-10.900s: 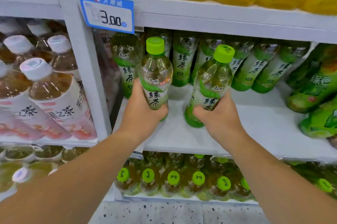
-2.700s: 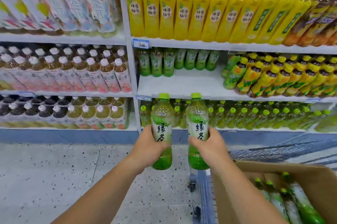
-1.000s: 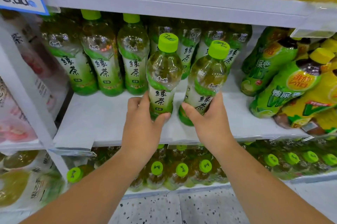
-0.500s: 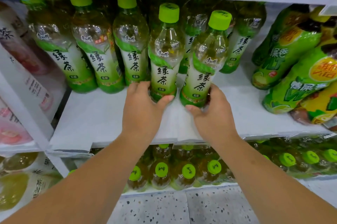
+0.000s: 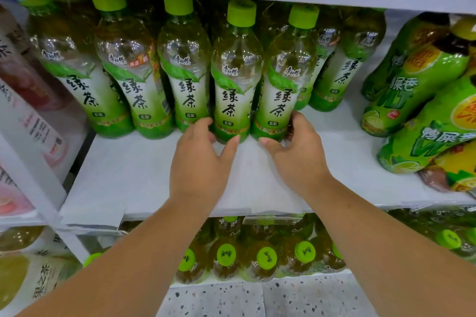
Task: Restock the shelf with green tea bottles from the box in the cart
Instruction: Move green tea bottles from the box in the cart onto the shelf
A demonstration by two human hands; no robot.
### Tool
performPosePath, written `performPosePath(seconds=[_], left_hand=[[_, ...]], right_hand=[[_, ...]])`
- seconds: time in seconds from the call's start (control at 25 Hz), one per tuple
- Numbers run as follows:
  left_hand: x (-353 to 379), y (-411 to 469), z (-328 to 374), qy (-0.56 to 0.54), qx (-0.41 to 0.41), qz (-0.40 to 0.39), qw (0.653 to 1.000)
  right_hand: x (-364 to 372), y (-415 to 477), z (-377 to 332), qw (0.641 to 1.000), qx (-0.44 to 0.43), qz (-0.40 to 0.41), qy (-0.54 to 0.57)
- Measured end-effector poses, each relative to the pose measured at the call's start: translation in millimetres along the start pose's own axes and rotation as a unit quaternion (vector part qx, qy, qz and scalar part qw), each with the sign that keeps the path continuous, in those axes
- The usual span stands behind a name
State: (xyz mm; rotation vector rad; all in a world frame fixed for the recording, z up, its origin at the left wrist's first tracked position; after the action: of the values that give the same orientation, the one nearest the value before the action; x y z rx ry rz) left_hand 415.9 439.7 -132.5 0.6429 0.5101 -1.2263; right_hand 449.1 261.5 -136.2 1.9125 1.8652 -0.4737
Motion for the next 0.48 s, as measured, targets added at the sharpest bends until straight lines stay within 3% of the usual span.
performPosePath(seconds=[0.16, 0.48], left_hand=[[2.5, 3.3, 4.0, 0.015, -0.019, -0.014, 1.0], [2.3, 7.8, 13.2, 0.082, -0.086, -0.014, 0.993]], right_hand=[[-0.2, -0.9, 1.7, 1.0, -0.01, 0.006, 0.006], [4.6, 2.7, 3.8, 0.996, 0.013, 0.003, -0.086]])
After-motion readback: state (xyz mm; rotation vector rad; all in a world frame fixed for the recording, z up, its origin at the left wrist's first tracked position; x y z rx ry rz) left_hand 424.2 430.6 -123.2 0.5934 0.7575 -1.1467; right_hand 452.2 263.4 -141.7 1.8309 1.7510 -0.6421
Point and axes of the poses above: each hand's wrist, its own y-axis towards the middle knuckle, its own x-axis out of the palm, z = x × y, the point moved 2 cm from there along y, towards the middle knuckle, and after that the axes turned 7 degrees about -z, right-handed, at the moved point
